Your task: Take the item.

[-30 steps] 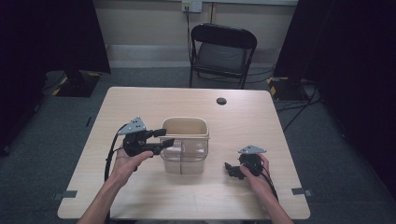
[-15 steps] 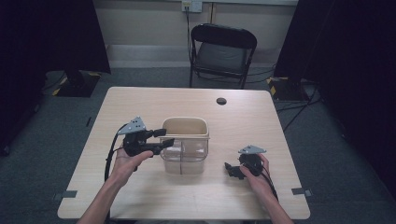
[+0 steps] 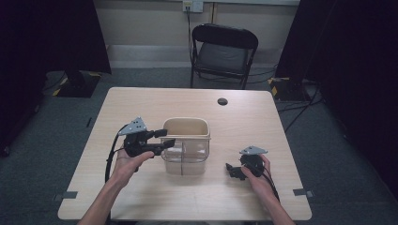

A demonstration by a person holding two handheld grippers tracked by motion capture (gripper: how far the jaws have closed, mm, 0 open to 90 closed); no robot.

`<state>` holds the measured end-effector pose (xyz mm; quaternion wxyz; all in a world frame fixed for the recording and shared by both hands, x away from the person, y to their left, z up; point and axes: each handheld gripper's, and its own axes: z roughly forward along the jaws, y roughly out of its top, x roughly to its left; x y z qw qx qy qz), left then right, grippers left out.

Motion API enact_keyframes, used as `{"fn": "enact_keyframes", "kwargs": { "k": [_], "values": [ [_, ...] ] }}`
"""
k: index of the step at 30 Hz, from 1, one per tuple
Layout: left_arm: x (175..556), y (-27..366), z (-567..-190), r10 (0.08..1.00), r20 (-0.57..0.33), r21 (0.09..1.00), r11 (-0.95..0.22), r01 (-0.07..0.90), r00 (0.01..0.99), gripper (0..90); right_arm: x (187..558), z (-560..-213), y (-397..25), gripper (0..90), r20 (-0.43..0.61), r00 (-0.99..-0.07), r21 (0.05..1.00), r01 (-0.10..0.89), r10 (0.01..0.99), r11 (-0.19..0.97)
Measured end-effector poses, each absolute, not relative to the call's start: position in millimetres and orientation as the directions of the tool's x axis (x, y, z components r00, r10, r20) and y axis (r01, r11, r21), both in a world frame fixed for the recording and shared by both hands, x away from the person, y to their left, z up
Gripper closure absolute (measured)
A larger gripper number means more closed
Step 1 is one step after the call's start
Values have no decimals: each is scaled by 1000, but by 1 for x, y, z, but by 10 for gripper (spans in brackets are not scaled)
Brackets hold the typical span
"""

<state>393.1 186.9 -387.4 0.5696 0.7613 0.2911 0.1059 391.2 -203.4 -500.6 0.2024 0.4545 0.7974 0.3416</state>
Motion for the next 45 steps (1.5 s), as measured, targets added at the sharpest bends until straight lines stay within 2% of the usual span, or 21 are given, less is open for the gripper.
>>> {"fn": "enact_keyframes", "kwargs": {
  "k": [45],
  "values": [
    [394,187,-387,559,-178,929,-177,325,810,428,391,-501,-203,106,-12,-505,728,587,863,353]
  ]
}}
